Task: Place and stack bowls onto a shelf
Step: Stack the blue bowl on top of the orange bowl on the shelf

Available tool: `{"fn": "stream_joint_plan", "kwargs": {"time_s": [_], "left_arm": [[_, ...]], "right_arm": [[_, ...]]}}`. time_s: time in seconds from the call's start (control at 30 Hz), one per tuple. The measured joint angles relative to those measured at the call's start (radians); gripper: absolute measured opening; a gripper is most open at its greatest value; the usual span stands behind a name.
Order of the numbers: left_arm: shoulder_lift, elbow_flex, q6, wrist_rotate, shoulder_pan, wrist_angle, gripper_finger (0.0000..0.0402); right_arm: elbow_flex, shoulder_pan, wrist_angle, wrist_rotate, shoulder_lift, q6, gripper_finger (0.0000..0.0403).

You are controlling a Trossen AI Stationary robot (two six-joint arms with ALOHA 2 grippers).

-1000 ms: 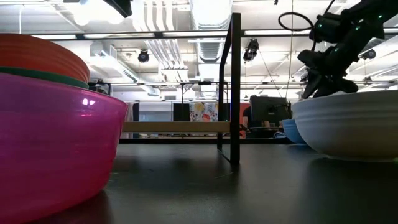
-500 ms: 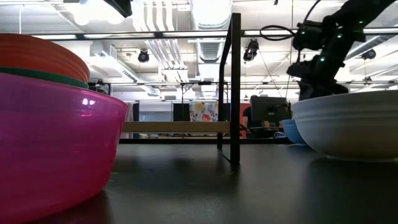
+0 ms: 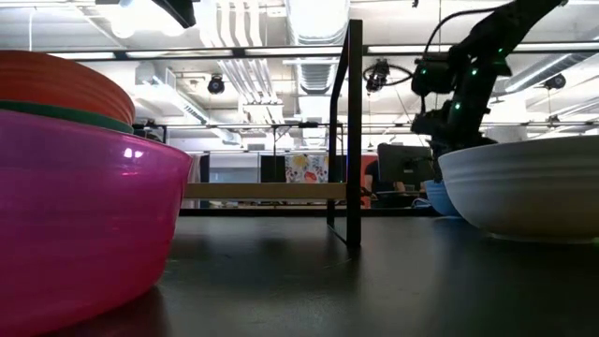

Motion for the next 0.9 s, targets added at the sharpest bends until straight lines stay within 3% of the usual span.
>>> {"fn": "stream_joint_plan", "kwargs": {"time_s": [0.23,0.47,0.6,0.9], "left_arm": [[0.0,0.0,0.0,0.0,0.0,-0.003,0.0132],[0.0,0.0,0.0,0.0,0.0,-0.003,0.0132],[0.001,0.0,0.0,-0.001,0.0,-0.003,0.0132],[0.002,0.0,0.127,0.0,0.006,0.006,0.0132]], "right_arm": [[0.001,0.0,0.0,0.038,0.067,-0.032,0.0105],[0.001,0.0,0.0,0.038,0.1,-0.098,0.0023],[0.001,0.0,-0.001,0.037,0.088,-0.113,0.0011],[0.182,0.085,-0.093,-0.218,0.008,-0.229,0.0008]]}}
